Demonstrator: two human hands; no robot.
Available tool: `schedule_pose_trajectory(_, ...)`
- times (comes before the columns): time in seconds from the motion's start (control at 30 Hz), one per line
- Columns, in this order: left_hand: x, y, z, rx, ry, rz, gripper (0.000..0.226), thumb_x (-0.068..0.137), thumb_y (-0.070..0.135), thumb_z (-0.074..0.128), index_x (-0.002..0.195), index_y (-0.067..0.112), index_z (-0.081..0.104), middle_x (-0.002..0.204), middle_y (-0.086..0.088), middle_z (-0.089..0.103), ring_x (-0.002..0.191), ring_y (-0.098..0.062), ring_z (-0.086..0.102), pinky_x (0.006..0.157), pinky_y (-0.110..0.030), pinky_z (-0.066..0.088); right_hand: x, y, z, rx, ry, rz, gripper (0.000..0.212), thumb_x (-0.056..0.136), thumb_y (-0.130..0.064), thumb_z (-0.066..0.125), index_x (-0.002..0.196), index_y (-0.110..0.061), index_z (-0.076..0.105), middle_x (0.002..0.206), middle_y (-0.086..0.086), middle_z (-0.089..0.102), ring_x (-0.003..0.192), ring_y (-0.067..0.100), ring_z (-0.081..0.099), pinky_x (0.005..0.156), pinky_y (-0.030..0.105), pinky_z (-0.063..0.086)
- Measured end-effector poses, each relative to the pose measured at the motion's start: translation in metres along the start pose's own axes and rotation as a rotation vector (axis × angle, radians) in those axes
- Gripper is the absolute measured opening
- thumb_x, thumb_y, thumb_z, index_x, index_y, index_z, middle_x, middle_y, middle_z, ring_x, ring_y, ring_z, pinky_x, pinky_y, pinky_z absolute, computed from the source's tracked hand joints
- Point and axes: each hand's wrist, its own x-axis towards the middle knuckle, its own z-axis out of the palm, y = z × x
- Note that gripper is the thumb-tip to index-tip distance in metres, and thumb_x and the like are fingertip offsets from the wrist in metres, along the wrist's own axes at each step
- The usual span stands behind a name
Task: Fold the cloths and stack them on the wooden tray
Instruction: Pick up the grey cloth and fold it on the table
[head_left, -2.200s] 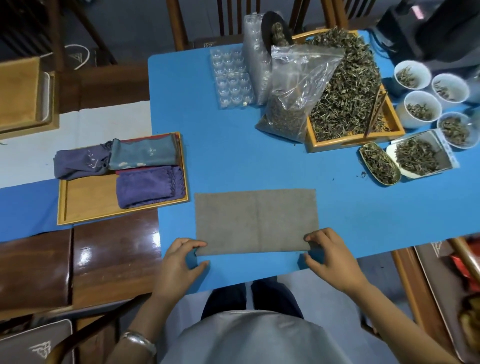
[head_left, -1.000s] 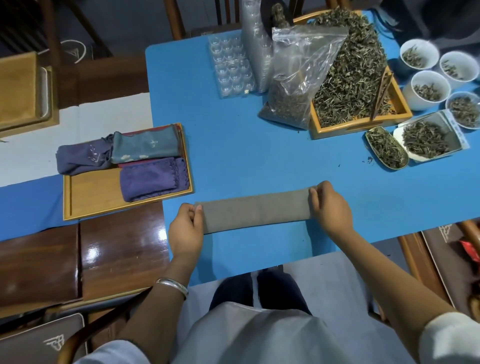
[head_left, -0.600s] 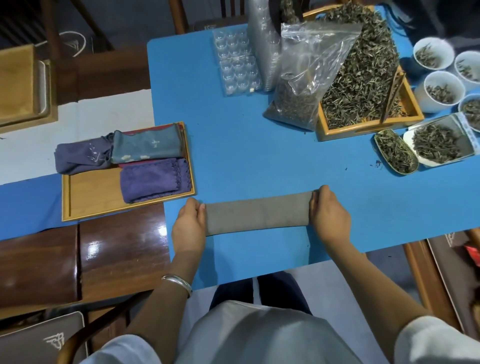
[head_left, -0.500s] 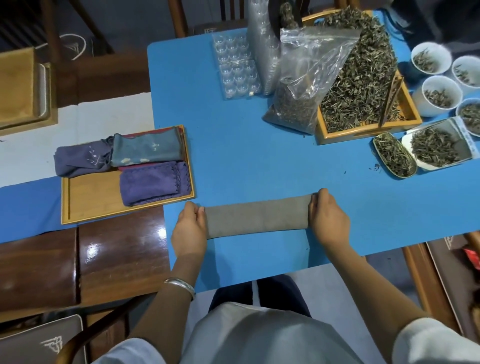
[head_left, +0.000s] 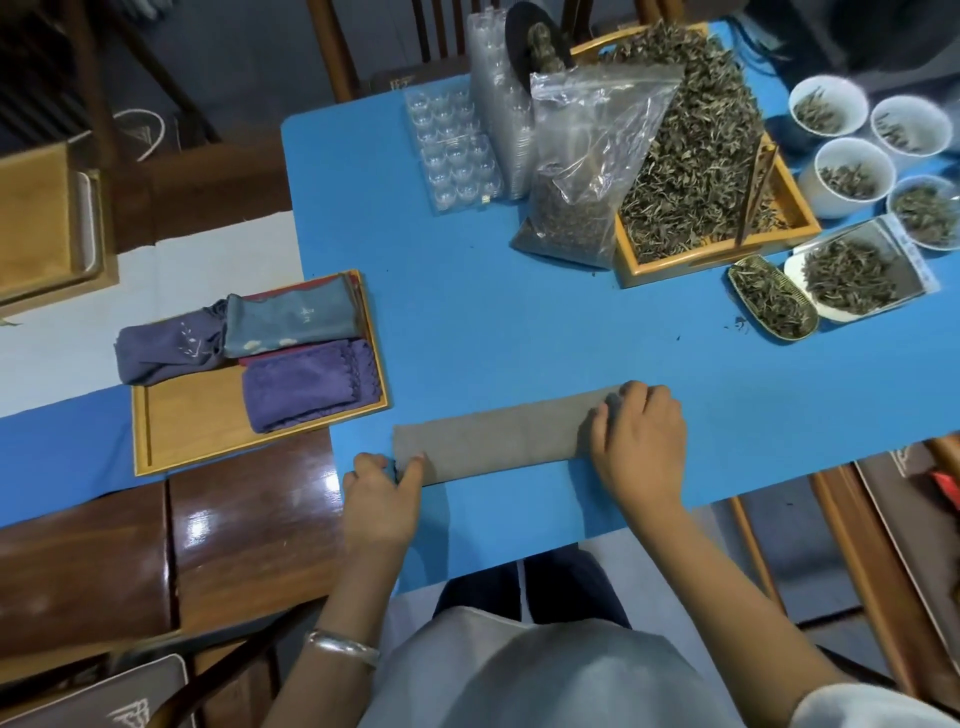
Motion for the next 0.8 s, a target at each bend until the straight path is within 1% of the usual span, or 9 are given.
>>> schedule_pose_trajectory(0.07,-0.004,0.003,0.007,-0.112,0.000,-0.023,0.042,0.086,0.033,0.064,0.110,0.002,0.050,0.107,-0.020,0.056,0.091,-0.030,0.052,0.076,-0.034,0.038,-0.015,-0.014,-0.002,0.089,-0.050,-0.075,0.023,0.088,-0.020,0.058,0.093,0.003,0.054,0.089,0.023,0.055,0.080,0.038,0.053,0.069,0.046,0.043)
schedule_pose_trajectory(0.13,-0.004,0.003,0.014,-0.298,-0.005,-0.095,0.036,0.086,0.025,0.065,0.105,-0.003,0.053,0.096,-0.022,0.060,0.093,-0.036,0.058,0.077,-0.039,0.045,-0.031,-0.030,0.000,0.241,-0.160,-0.196,0.022,0.089,-0.020,0.058,0.096,0.000,0.055,0.092,0.020,0.056,0.084,0.037,0.054,0.075,0.045,0.045)
schedule_pose_trajectory(0.23,-0.002,0.006,0.016,-0.624,0.008,-0.250,0.029,0.087,0.010,0.064,0.108,-0.007,0.052,0.104,-0.030,0.060,0.086,-0.028,0.059,0.081,-0.044,0.051,-0.047,-0.048,0.007,0.299,-0.334,-0.362,0.034,0.089,-0.028,0.056,0.112,-0.003,0.056,0.105,0.016,0.056,0.097,0.033,0.054,0.086,0.043,0.046)
schedule_pose_trajectory(0.33,-0.004,0.009,0.013,-0.888,-0.026,-0.281,0.028,0.086,0.002,0.063,0.110,0.006,0.049,0.106,-0.015,0.058,0.089,-0.019,0.059,0.075,-0.028,0.050,-0.054,-0.058,0.014,0.256,-0.421,-0.416,0.047,0.089,-0.038,0.053,0.124,-0.007,0.051,0.115,0.013,0.053,0.106,0.031,0.050,0.093,0.039,0.043)
schedule_pose_trajectory(0.4,-0.005,0.009,0.008,-0.899,-0.124,-0.228,0.021,0.086,0.001,0.061,0.103,0.010,0.054,0.098,-0.009,0.063,0.087,-0.015,0.062,0.073,-0.022,0.048,-0.055,-0.064,0.015,0.281,-0.436,-0.399,0.056,0.086,-0.045,0.056,0.129,-0.009,0.048,0.119,0.011,0.051,0.112,0.029,0.048,0.097,0.037,0.041)
schedule_pose_trajectory(0.5,-0.009,0.016,-0.004,-0.829,-0.262,-0.092,0.018,0.085,-0.003,0.059,0.087,0.015,0.058,0.084,-0.008,0.066,0.081,-0.017,0.064,0.074,-0.025,0.051,-0.054,-0.069,0.013,0.393,-0.473,-0.348,0.072,0.078,-0.052,0.064,0.134,-0.013,0.043,0.125,0.007,0.048,0.118,0.025,0.046,0.100,0.036,0.041)
schedule_pose_trajectory(0.6,-0.016,0.030,-0.015,-0.757,-0.351,0.066,0.019,0.085,0.000,0.061,0.088,0.019,0.058,0.082,-0.005,0.069,0.078,-0.016,0.065,0.077,-0.030,0.052,-0.052,-0.071,0.011,0.496,-0.490,-0.292,0.078,0.074,-0.054,0.068,0.136,-0.015,0.041,0.127,0.004,0.049,0.119,0.021,0.047,0.099,0.036,0.044)
schedule_pose_trajectory(0.7,-0.025,0.051,-0.022,-0.709,-0.472,0.234,0.012,0.091,0.007,0.056,0.089,0.017,0.062,0.073,0.008,0.069,0.069,-0.007,0.065,0.063,-0.017,0.051,-0.049,-0.075,0.007,0.592,-0.459,-0.223,0.065,0.076,-0.050,0.068,0.127,-0.016,0.047,0.120,0.000,0.056,0.110,0.016,0.054,0.088,0.036,0.050)
schedule_pose_trajectory(0.8,-0.029,0.074,-0.017,-0.672,-0.581,0.290,0.024,0.094,0.005,0.044,0.090,0.012,0.067,0.076,0.007,0.071,0.072,-0.004,0.066,0.067,-0.016,0.052,-0.045,-0.075,0.003,0.763,-0.366,-0.093,0.033,0.079,-0.036,0.066,0.106,-0.022,0.054,0.095,-0.009,0.062,0.085,0.008,0.060,0.071,0.031,0.051)
